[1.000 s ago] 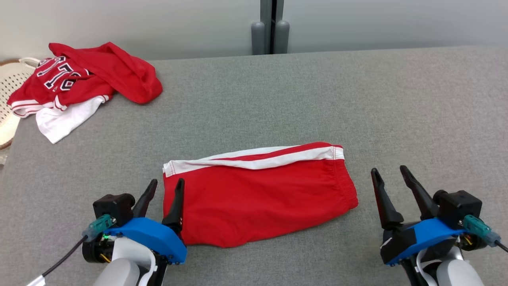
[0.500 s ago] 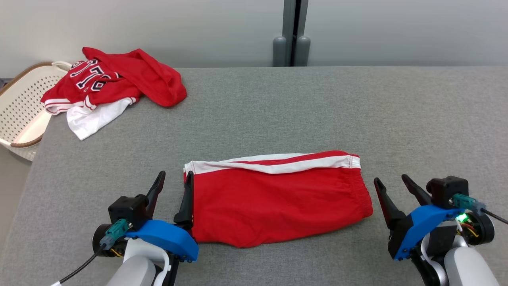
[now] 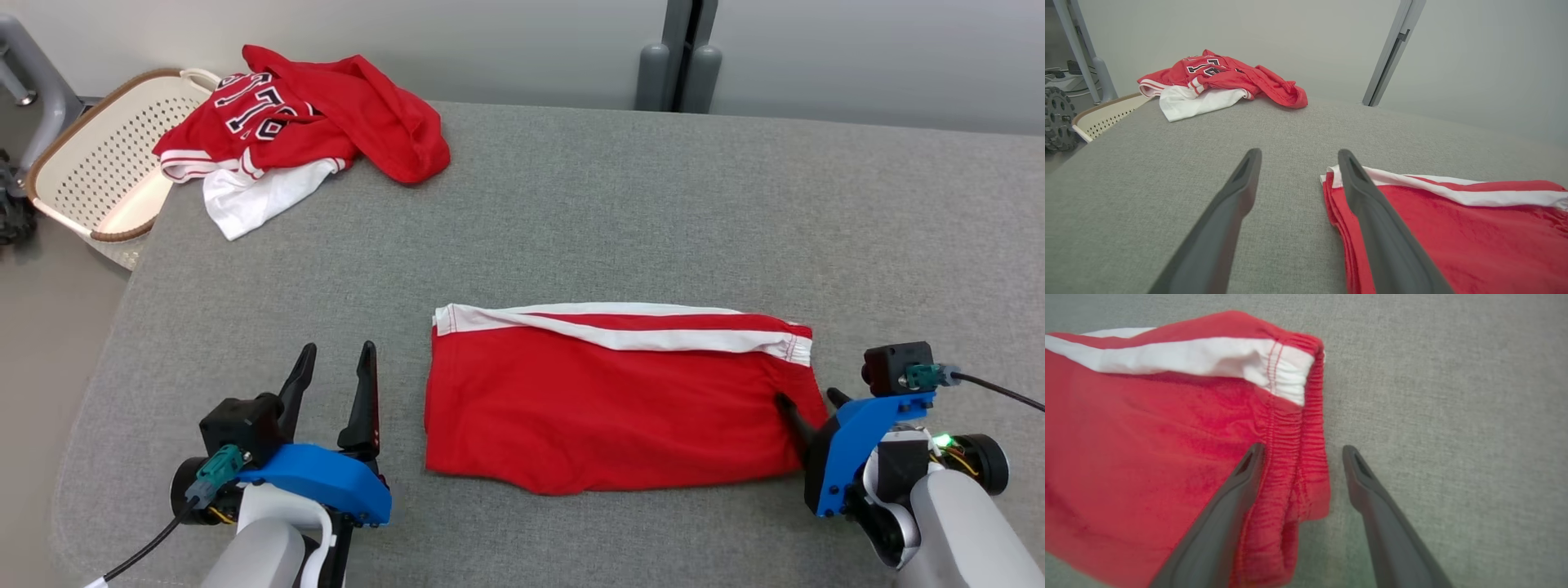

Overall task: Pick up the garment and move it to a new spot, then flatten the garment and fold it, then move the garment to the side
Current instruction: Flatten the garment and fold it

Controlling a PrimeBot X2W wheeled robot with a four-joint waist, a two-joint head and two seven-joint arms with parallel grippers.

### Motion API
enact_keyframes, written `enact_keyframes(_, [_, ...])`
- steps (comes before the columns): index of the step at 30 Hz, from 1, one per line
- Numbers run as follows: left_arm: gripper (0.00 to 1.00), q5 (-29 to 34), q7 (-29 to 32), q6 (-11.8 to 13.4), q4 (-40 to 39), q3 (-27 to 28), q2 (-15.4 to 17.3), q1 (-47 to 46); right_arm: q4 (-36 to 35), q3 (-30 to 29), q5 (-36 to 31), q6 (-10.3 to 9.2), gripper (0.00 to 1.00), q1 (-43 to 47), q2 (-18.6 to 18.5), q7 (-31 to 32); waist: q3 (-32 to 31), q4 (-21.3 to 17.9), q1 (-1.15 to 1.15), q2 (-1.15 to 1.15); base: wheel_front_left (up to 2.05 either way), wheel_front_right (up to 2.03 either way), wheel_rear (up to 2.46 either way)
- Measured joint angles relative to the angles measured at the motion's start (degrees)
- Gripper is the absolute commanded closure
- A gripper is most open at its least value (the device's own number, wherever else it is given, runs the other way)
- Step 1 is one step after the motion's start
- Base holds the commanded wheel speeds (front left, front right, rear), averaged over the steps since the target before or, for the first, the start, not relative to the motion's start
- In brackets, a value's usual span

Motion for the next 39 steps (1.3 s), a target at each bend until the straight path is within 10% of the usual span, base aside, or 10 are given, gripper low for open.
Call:
enact_keyframes(5, [0.00,-0.15,-0.15,0.11,-0.20,0.54,0.13,0.00,5.50,0.76,1.20,-0.01,0.09,-3.15,0.08,1.07,0.43,0.76,0.00,0.00,0.00,0.00,0.00])
enact_keyframes(7, [0.00,-0.15,-0.30,0.16,-0.33,0.69,0.23,0.00,7.02,1.27,1.91,-0.01,0.56,-4.31,0.14,1.31,0.57,0.78,0.00,0.00,0.00,0.00,0.00])
enact_keyframes(10, [0.00,-0.16,-0.33,0.42,-0.62,0.97,0.41,0.00,8.79,1.66,2.91,-0.01,1.00,-5.85,0.32,1.22,0.95,0.28,0.00,0.00,0.00,0.00,0.00])
enact_keyframes(27, [0.00,-0.51,-0.24,0.51,-2.04,0.75,0.70,-0.19,8.45,1.15,9.55,0.01,1.00,-8.27,-9.17,1.57,2.21,-7.29,0.00,0.01,0.00,0.00,0.00])
enact_keyframes(39, [0.00,-0.66,0.64,0.85,-3.38,0.05,1.02,-0.19,-10.66,5.58,23.62,-0.01,1.00,-2.99,-3.03,8.39,0.78,-7.47,0.00,0.01,0.00,0.00,0.00])
